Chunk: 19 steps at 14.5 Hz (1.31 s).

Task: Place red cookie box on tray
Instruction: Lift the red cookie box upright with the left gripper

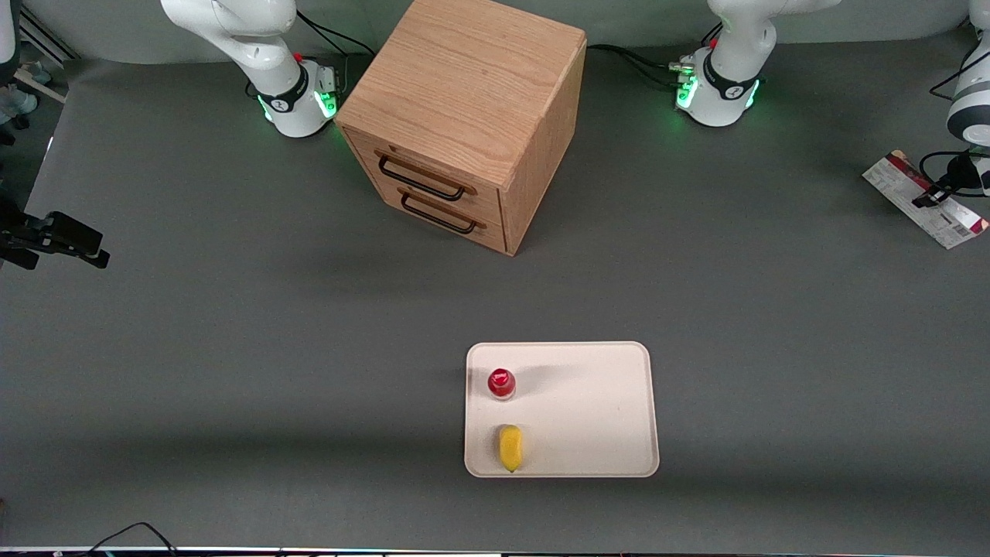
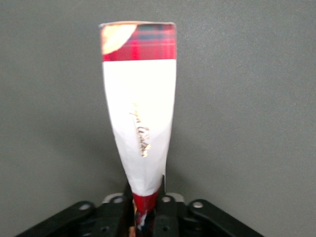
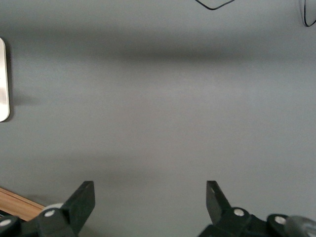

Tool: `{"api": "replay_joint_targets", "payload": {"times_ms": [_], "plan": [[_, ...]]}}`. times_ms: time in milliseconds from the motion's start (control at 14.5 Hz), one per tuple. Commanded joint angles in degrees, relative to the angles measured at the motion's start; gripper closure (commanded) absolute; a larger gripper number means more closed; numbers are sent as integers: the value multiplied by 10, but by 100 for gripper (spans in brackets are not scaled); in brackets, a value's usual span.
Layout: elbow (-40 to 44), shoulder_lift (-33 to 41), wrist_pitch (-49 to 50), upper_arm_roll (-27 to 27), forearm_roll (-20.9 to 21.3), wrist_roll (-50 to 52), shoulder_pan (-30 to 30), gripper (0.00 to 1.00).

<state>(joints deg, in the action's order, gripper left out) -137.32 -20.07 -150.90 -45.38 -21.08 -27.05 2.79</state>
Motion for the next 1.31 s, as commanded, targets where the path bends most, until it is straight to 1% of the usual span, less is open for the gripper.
{"api": "replay_joint_targets", "payload": {"times_ms": [0, 138, 207, 345, 414, 552, 621, 690, 759, 828, 897, 1034, 1103, 1241], "plan": [[16, -1, 8, -5, -12, -28, -15, 100], [38, 20, 44, -4, -11, -25, -23, 100], [61, 28, 85, 2, -7, -21, -23, 100], [112, 29, 161, 31, -7, -16, -20, 100], [142, 33, 202, 35, -5, -1, -20, 100], [205, 37, 278, 77, 1, 28, -18, 100], [233, 41, 301, 94, 16, 31, -18, 100], [256, 49, 315, 120, 31, 34, -18, 100], [272, 57, 319, 153, 35, 51, -15, 100], [293, 57, 321, 191, 37, 88, -12, 100], [317, 57, 321, 236, 53, 132, -10, 100], [369, 48, 321, 324, 116, 200, -10, 100], [387, 42, 315, 359, 138, 211, -9, 100], [441, 15, 325, 429, 197, 213, -6, 100]]}}
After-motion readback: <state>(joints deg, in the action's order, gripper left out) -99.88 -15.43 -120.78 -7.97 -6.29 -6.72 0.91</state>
